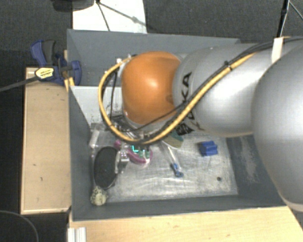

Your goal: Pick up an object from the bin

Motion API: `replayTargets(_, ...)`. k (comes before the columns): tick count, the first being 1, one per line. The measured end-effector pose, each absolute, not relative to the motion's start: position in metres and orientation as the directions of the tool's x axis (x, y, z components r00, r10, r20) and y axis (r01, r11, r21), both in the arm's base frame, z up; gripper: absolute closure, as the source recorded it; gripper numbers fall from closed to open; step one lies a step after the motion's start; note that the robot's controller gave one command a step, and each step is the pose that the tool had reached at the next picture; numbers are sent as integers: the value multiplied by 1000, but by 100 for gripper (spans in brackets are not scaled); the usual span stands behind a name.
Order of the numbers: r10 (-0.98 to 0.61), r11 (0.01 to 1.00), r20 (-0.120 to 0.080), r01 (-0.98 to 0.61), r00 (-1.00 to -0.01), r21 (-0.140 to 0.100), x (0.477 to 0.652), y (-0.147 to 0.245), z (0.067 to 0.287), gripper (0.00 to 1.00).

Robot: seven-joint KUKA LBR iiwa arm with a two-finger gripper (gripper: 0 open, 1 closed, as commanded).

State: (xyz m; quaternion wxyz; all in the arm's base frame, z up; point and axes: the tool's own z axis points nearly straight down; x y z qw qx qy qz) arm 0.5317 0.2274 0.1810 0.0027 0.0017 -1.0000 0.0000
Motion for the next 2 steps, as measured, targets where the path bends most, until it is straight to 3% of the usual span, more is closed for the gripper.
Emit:
replayTargets(1, 109, 994, 12, 109, -994, 0, 565, 220, 93, 0)
replayTargets(2, 112, 994, 11, 112, -994, -3, 565, 219, 95, 100)
